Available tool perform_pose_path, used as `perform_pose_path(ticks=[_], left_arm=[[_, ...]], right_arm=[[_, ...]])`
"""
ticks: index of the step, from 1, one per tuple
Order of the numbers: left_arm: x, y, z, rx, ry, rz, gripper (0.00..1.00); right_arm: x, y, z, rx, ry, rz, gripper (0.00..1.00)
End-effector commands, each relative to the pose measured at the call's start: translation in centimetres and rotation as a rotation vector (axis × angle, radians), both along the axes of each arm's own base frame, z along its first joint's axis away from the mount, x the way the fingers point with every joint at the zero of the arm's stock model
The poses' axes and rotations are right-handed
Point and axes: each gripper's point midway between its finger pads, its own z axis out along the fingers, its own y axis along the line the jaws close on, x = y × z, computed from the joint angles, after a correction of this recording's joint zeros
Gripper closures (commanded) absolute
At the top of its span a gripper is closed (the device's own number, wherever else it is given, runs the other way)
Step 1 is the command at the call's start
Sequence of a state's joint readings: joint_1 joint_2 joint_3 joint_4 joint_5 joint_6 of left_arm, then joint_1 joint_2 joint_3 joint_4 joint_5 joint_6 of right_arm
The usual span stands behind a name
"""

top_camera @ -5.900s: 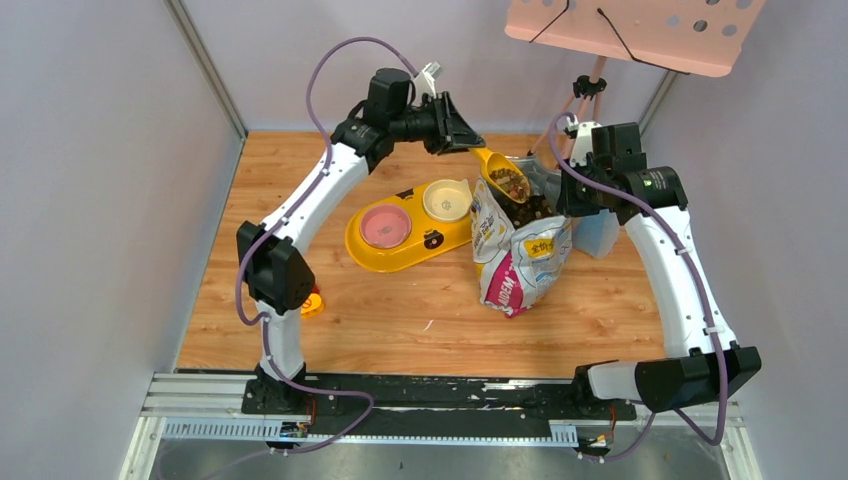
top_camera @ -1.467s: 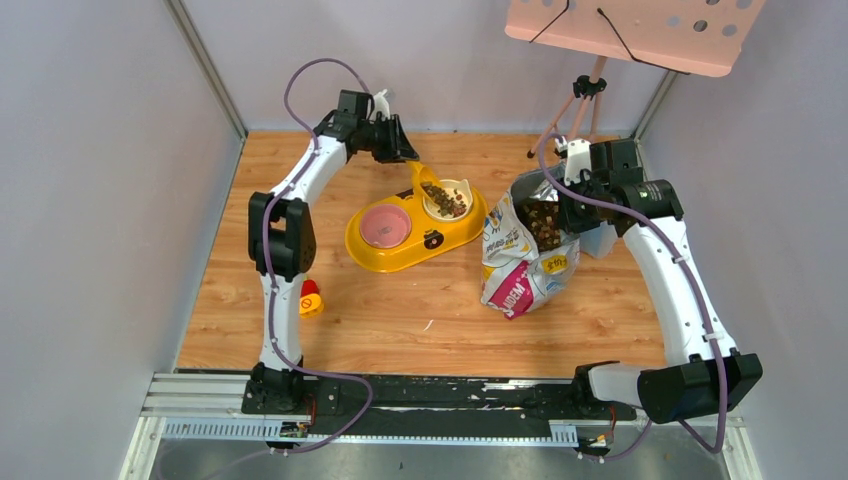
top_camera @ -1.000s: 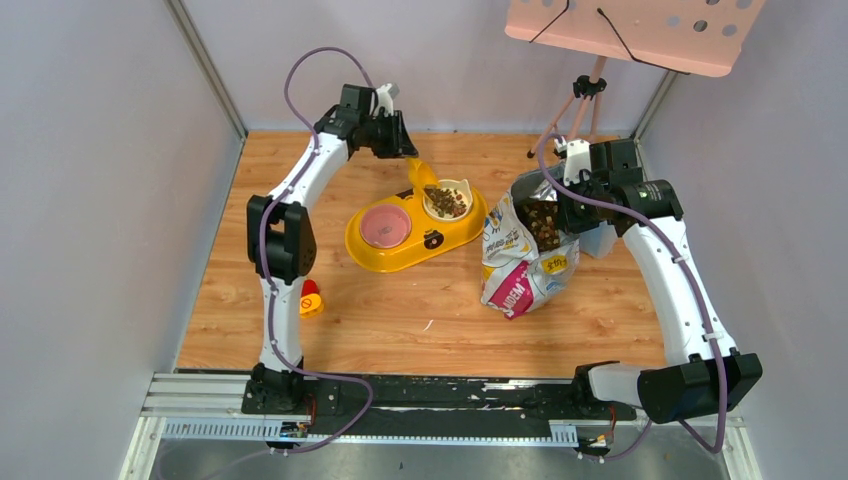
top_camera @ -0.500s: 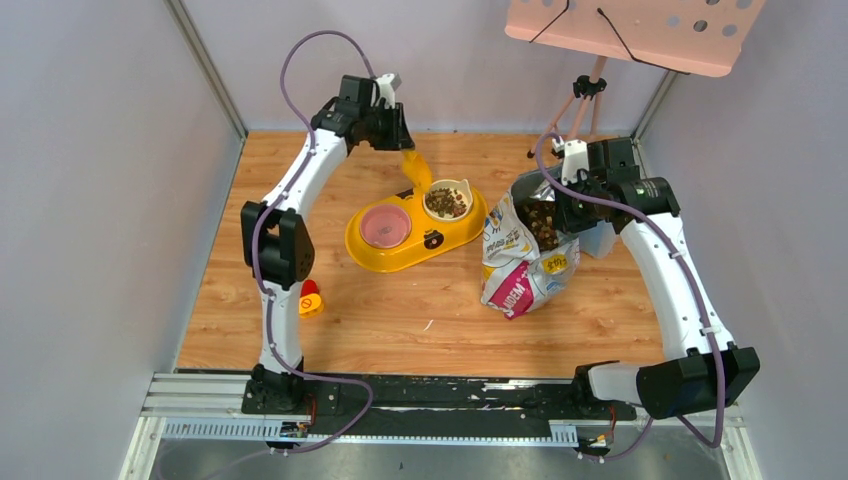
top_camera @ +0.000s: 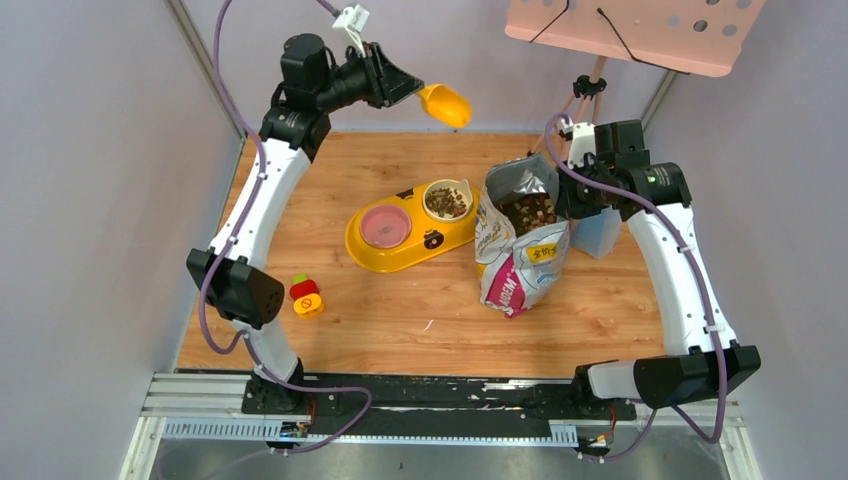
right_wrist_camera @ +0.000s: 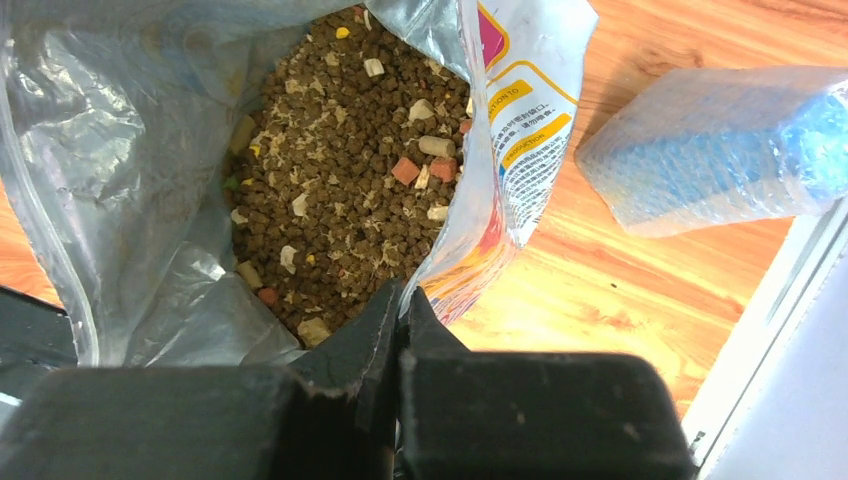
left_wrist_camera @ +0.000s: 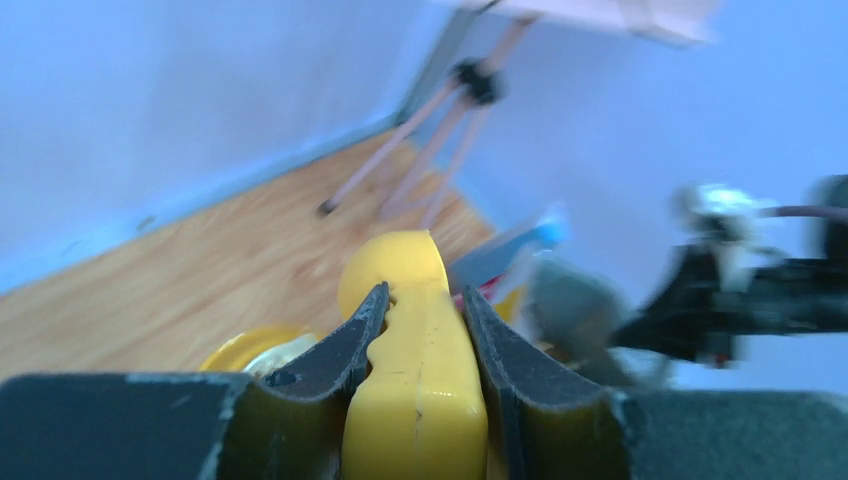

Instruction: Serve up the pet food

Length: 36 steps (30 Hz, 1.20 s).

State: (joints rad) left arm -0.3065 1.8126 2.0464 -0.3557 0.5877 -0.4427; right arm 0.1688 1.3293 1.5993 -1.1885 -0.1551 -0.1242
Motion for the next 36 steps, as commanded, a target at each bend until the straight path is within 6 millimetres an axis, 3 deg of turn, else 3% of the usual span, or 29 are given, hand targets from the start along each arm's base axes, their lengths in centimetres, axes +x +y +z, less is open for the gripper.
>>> perform_pose_path(ticks=[1,3,5,9,14,21,36], left_arm=[[-7.8,-4.8,9.9,-0.272,-0.165,-0.320,1.00],[-10.4,-7.3,10.2,-0.258,-0.187,-0.420,1.00],[-11.9,-9.4,9.1,-0.220,-0.174,-0.474,1.00],[-12.1,-12.7,4.1,-0.083,-0.090,-0.491,1.00],[-11.2,-14.4,-1.3,0.066,-0.038,-0.427,1.00],[-9.5,-15.9,-5.9,0.266,-0.065,-0.283,1.00],[-11.6,-19.6,-14.9,0.580,-0.056,-0.239,1.00]], right_arm=[[2.5,1.8,5.3,0.106,-0.176,0.011,1.00],[2.8,1.9,5.8,0.115,-0.188,0.012,1.00],[3.1,2.0,6.2,0.124,-0.199,0.011,1.00],[3.2,2.5,7.2,0.151,-0.221,0.017,1.00],[2.7,2.6,7.6,0.159,-0.233,0.025,1.00],[2.2,2.7,7.3,0.171,-0.225,0.032,1.00],[1.8,2.7,7.0,0.181,-0.213,0.020,1.00]])
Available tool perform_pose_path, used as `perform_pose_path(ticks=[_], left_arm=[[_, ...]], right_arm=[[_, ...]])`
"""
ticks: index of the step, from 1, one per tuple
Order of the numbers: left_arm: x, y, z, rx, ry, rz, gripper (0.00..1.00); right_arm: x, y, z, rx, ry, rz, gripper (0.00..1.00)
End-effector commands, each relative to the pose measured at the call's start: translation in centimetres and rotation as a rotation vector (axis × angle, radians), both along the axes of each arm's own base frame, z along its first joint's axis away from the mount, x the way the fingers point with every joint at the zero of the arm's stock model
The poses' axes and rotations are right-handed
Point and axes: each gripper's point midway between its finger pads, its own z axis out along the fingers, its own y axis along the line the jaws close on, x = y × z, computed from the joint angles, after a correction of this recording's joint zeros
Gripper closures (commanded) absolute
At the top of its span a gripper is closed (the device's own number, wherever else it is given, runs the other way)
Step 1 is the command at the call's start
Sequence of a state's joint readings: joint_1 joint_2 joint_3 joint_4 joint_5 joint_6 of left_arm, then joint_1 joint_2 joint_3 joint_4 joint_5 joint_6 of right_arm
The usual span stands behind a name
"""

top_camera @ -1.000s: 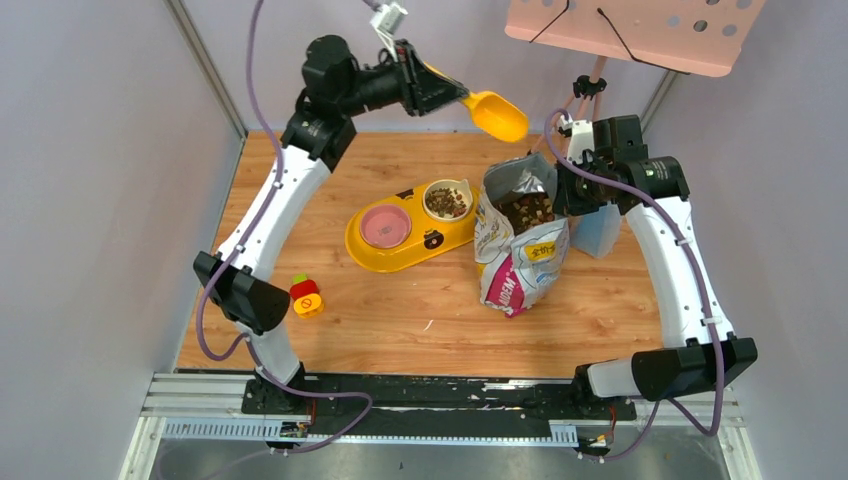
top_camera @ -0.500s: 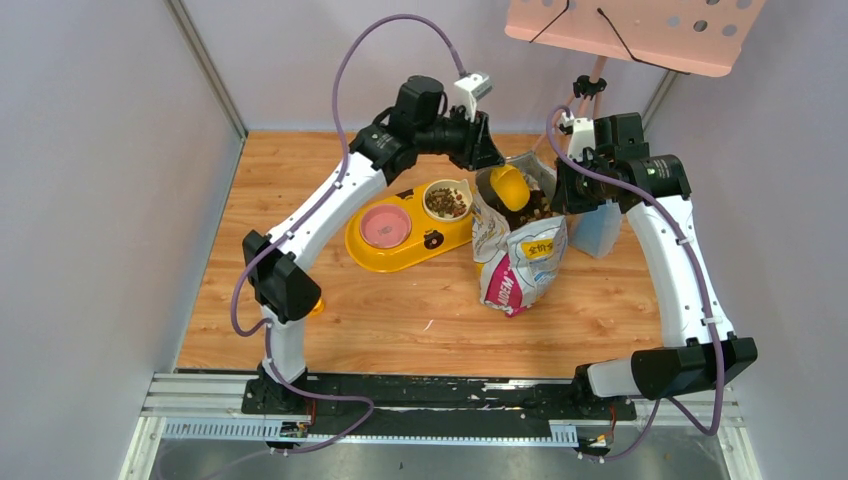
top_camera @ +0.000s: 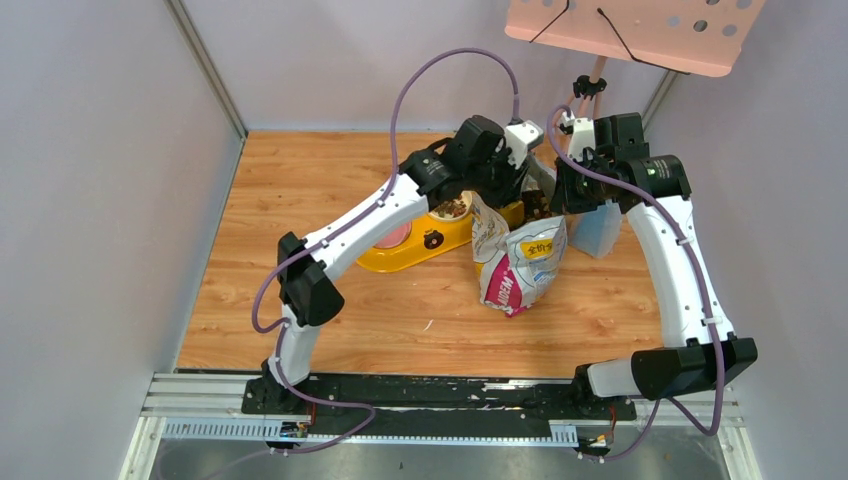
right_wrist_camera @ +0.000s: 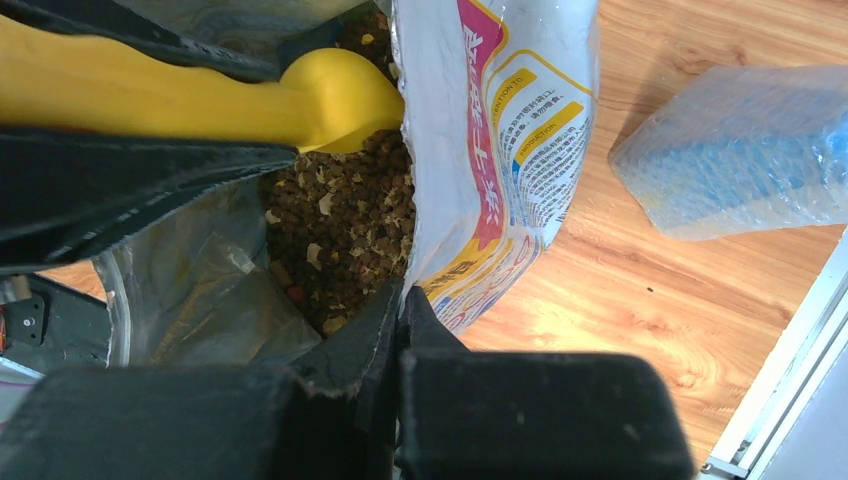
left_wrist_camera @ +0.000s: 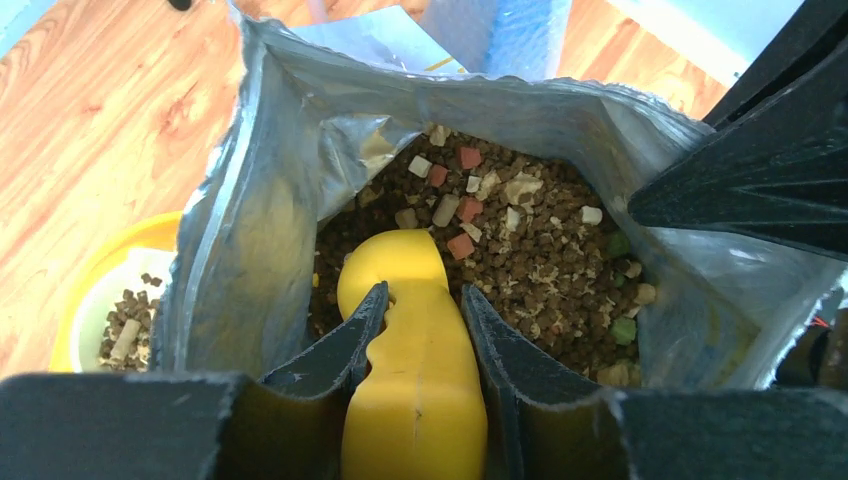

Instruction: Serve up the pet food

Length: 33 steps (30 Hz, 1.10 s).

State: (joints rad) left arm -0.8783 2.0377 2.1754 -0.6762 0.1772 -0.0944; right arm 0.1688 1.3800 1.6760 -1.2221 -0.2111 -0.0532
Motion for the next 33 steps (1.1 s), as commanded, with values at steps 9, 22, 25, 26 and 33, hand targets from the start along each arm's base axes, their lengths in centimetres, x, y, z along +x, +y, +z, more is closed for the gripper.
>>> perform_pose_path(ticks=[9,22,25,26,33], left_arm=[[-3.0,-2.3,-6.0,0.128,0.054,-0.038,1.00],[-6.0,-2.9,-6.2,-0.019,0.336,-0.211,1.00],[-4.7,-2.8,-4.4,-0.094,0.374,-0.219,1.00],[-4.2,-2.6,-3.8,-0.119,0.386,-0.228,1.00],[-2.9,-1.4,-1.0,-0.273,0.511,-0.275,1.00]], right_arm=[[0.5,1.0,4.8,0.086,-0.222,0.013,1.00],[0.1,0.7,4.1,0.074,-0.207,-0.001,1.00],[0.1,0.5,3.9,0.065,-0.204,-0.002,1.00],[0.1,0.5,3.9,0.062,-0.203,-0.004,1.00],[0.5,0.4,3.7,0.053,-0.199,-0.002,1.00]])
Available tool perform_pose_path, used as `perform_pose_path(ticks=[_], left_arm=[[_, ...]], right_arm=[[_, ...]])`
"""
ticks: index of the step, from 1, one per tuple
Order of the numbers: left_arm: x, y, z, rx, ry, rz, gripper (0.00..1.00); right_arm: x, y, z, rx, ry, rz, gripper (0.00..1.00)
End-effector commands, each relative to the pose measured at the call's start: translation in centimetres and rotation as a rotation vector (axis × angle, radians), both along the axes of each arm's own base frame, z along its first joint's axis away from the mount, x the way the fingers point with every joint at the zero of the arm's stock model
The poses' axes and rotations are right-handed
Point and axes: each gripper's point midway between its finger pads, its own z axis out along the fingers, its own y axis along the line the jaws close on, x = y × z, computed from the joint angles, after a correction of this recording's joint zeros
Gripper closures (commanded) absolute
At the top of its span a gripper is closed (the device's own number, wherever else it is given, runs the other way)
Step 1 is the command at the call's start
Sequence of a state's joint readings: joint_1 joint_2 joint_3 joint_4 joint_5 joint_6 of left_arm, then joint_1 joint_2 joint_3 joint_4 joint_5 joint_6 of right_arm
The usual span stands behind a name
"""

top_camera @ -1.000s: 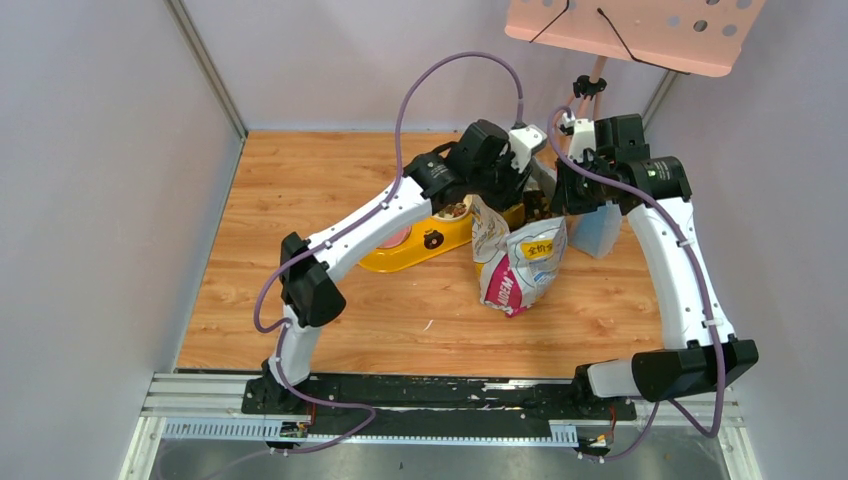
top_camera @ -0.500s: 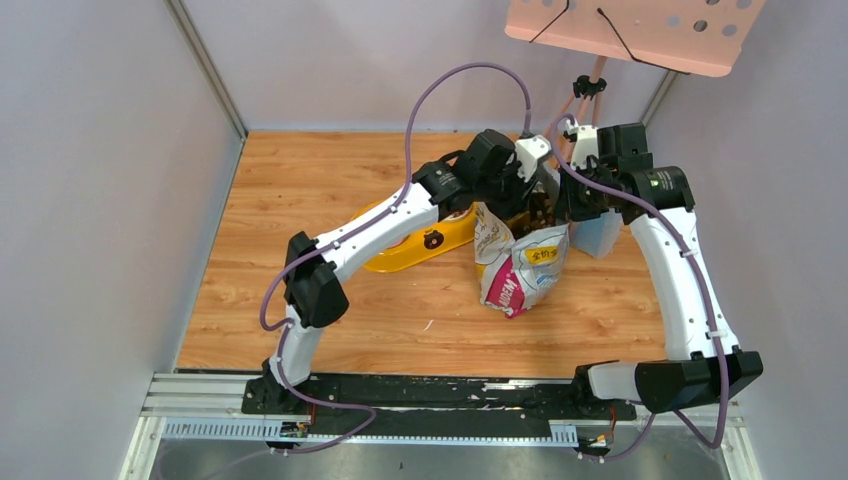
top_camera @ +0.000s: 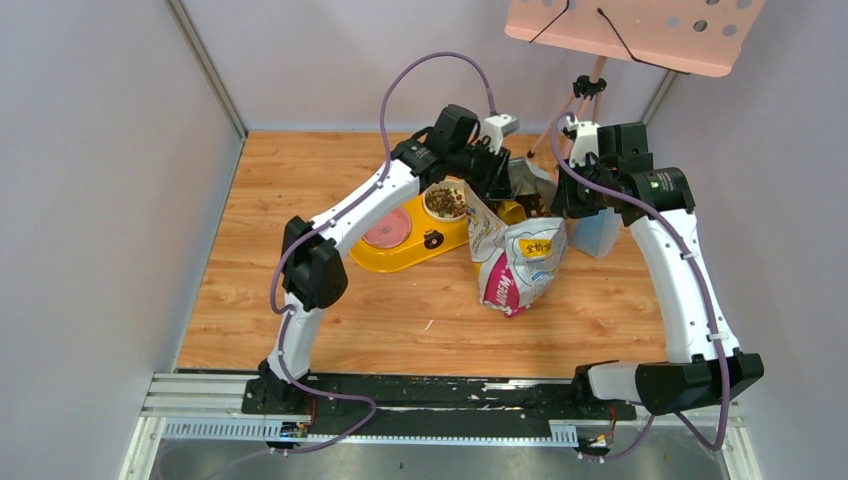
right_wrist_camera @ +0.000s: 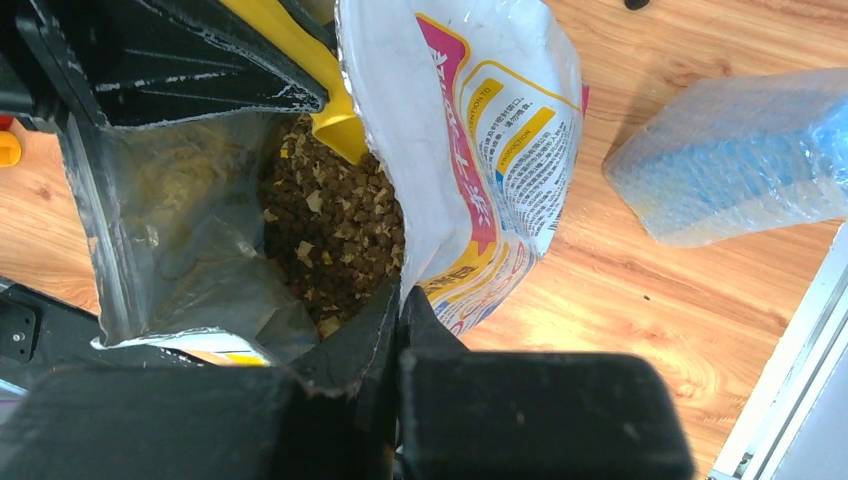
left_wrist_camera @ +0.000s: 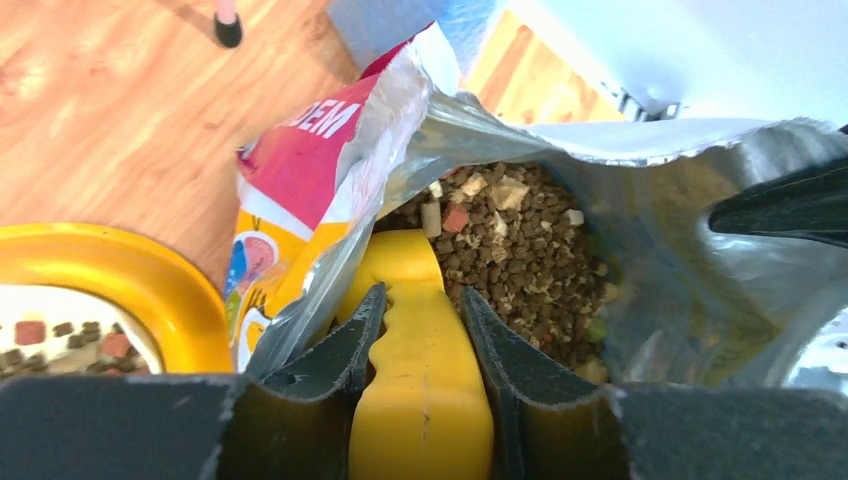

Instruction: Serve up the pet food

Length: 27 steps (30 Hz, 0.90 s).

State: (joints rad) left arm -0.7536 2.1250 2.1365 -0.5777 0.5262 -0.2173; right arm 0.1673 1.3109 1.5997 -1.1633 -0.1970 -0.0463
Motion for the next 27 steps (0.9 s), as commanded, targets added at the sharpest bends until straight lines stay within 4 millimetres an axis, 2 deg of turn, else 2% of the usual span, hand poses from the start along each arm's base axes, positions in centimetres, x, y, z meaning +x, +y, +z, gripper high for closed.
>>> perform_pose_path(ticks=[1,9,15,23,27], left_arm=[[-4.6,-1.0,2.4,-0.151,0.274,-0.174,1.00],[-1.3,0.3,6.0,-0.302,0.373,-0.106,1.00],[0.0,1.2,7.3,-0.330,0.384,-0.023,1.00],[2.6,4.2,10.0,-0.396,0.405,0.091,1.00],[2.9,5.5,11.4,-0.430,0.419,0.099,1.00]], right_arm=[[1.0,0.8,3.6,0.049,-0.146,0.017,1.00],[1.1,0.6,3.2,0.036,-0.133,0.013,1.00],[1.3,0.3,3.1,0.017,-0.134,0.003,1.00],[1.5,-0.3,3.1,-0.019,-0.145,0.005,1.00],[1.6,-0.5,3.0,-0.042,-0.153,0.008,1.00]])
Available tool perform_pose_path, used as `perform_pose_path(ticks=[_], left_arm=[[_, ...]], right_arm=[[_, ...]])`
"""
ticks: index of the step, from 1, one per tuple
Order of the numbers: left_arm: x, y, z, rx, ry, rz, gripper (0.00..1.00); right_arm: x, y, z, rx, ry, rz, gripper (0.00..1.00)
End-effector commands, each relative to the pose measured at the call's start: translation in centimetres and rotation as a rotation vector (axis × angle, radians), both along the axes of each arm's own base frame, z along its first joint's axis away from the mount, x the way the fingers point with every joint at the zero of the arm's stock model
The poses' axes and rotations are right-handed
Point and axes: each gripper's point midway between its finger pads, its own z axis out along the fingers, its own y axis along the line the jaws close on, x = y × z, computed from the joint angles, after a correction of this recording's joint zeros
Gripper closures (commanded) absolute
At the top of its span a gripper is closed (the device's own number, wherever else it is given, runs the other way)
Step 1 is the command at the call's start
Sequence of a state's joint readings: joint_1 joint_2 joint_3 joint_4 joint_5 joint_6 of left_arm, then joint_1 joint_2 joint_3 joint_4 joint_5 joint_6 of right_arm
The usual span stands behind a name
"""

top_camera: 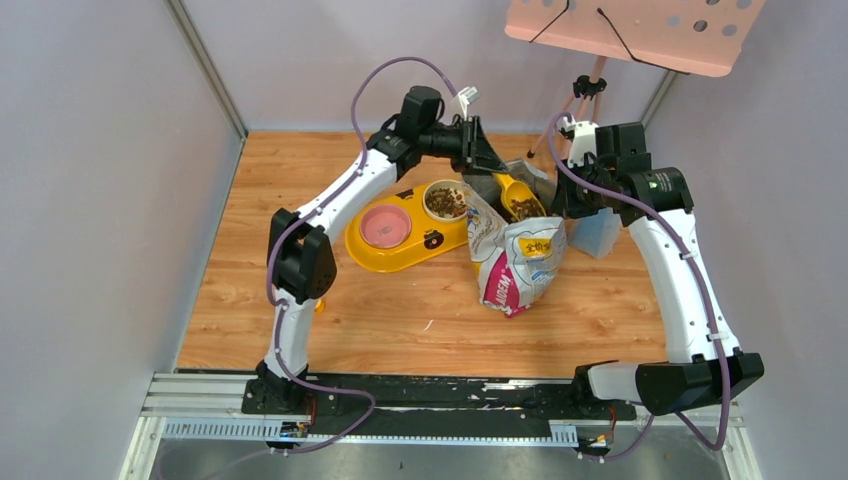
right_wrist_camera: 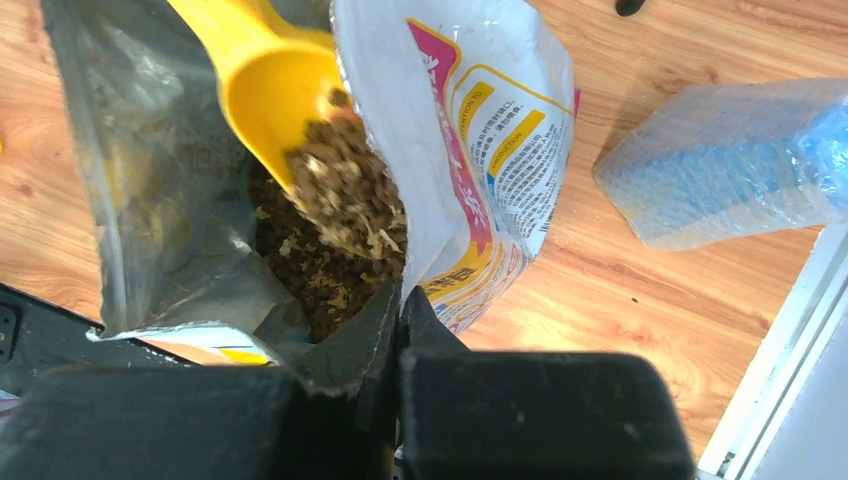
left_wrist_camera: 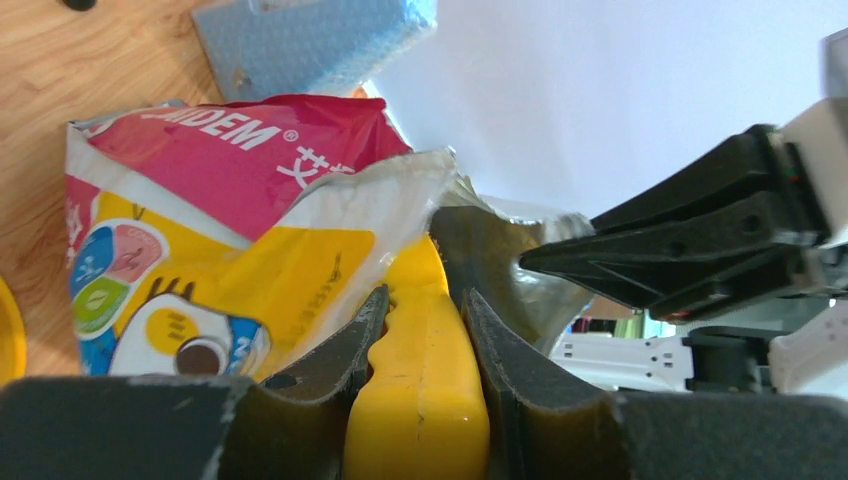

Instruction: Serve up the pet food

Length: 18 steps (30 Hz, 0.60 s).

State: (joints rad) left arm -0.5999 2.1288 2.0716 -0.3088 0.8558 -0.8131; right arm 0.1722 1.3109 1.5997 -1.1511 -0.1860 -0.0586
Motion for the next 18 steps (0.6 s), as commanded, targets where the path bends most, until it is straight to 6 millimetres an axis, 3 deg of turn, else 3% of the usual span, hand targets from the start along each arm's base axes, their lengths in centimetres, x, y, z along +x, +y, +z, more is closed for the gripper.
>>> perform_pose_path(ticks=[1,9,14,16,17,18], left_arm=[[1.0,3.7,7.0,-0.118,-0.057,0.068,1.00],[1.7,6.2,7.4,-0.180,0.099,0.108,1.00],[1.7,7.5,5.2,-0.183,0.300,0.135,1.00],[2.3,7.2,4.3,-0.186,0.354,0.155,1.00],[2.5,6.1,3.4,-0.180,0.367,0.145,1.00],[2.1,4.8,4.3,-0.191,0.341,0.116,1.00]], right_arm=[[1.4,-0.6,2.8,-0.035,-0.139,0.003,1.00],[1.5,-1.0,2.3,-0.061,-0.132,-0.004,1.00],[1.7,-1.3,1.8,-0.077,-0.123,-0.010,1.00],[1.8,-1.4,1.6,-0.084,-0.116,-0.011,1.00],[1.8,-1.4,1.3,-0.087,-0.109,-0.012,1.00],[2.0,-1.4,1.2,-0.086,-0.104,-0.013,1.00]])
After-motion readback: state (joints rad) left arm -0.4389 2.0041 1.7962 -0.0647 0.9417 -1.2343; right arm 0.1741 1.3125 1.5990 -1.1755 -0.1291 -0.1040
